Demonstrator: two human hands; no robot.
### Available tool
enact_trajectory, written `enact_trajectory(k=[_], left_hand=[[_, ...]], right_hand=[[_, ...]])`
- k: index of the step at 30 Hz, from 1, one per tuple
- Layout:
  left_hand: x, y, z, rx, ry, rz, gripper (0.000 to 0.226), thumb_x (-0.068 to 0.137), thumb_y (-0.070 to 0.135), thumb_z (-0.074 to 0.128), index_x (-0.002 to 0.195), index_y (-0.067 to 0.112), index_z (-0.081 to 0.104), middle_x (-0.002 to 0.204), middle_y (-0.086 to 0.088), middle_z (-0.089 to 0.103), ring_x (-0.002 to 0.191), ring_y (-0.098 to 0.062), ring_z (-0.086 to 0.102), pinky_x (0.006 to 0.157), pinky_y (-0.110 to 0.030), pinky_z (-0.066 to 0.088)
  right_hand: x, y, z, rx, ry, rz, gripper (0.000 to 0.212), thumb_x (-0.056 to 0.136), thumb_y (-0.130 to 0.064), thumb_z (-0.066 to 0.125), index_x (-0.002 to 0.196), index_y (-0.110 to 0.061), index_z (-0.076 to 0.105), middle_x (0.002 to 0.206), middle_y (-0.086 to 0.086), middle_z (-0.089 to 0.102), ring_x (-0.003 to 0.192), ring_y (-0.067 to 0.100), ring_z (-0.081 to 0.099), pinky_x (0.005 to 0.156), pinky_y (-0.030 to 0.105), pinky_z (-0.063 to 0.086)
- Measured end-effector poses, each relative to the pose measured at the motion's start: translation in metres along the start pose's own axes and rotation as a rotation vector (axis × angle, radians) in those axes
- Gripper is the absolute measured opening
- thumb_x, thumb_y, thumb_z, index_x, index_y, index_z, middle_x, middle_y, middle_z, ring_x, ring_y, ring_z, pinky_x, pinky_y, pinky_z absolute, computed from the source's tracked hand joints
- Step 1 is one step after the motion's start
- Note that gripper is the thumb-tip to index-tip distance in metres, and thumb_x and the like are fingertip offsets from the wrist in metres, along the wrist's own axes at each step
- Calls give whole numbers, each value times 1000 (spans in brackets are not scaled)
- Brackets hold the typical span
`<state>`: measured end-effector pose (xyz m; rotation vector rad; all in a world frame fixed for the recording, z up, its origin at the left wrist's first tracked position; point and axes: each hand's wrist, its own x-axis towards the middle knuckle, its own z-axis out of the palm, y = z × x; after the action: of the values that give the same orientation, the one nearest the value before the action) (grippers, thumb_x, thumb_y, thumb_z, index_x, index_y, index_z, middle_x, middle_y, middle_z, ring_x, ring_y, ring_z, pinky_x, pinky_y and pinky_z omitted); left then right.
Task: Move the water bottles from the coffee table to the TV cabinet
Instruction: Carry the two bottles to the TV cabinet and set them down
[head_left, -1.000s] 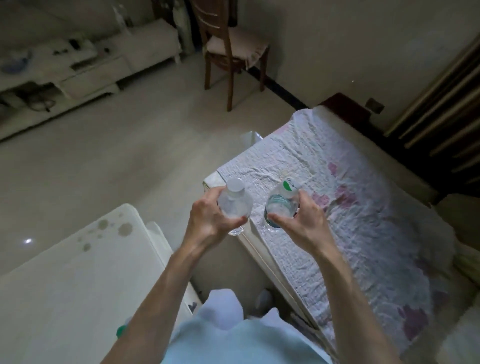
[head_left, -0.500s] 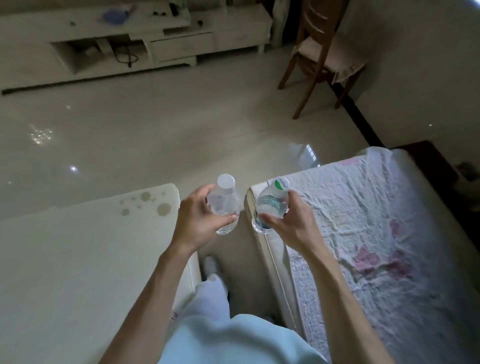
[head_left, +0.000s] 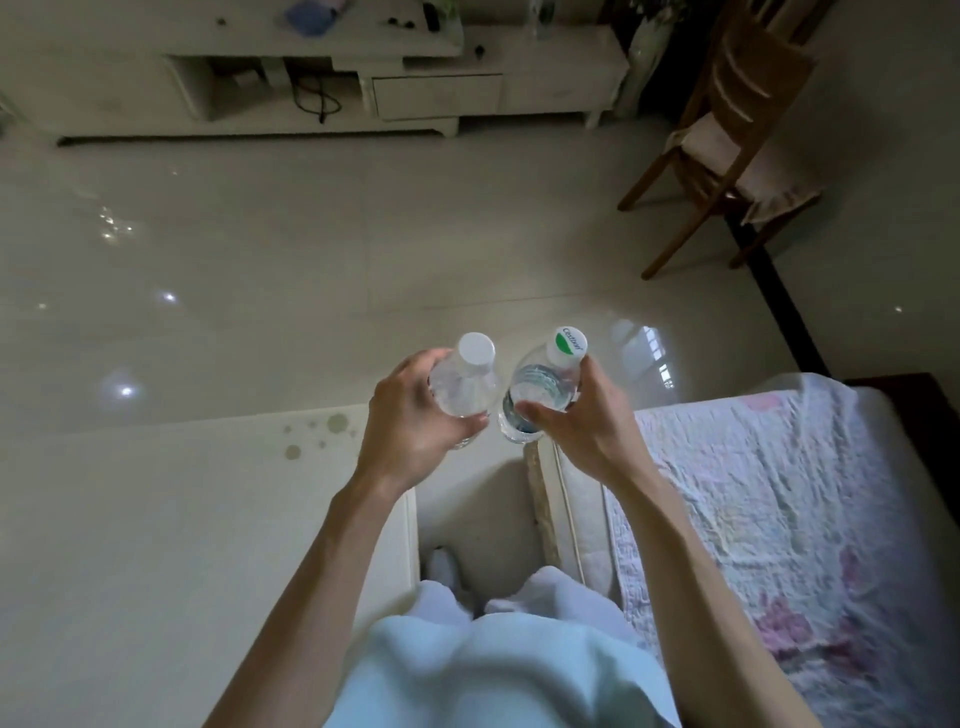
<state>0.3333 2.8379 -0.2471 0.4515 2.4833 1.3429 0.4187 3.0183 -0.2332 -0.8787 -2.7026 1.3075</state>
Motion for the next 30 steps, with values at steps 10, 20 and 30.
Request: enact_trajectory(k=[10,20,30], left_hand=[[75,5,-4,-27,18,-81,65,56,36,90,113,26,61,107,10,68,98,-14,64,89,-37,54],[198,36,2,-34,78,-134,65,52,33,90,112,26,64,101,10,69,94,-14,66,87,-40,55],[297,72,12,1,127,-119,62,54,38,89,109,27,63,99,11,69,91,-14,67,86,-38,56]], right_hand=[[84,-15,-2,-40,-24,-21,63,74,-32,80,126,-16,47,120,3,62,96,18,57,82,32,48],[220,-37,-33,-27,-68,-60,55,75,-32,79,120,-16,50,105,-4,56,90,17,54,75,28,39],[331,-56,-64,-33,-65,-127,60,72,-37,79,122,-21,51,114,-4,62,101,18,57,81,32,45]])
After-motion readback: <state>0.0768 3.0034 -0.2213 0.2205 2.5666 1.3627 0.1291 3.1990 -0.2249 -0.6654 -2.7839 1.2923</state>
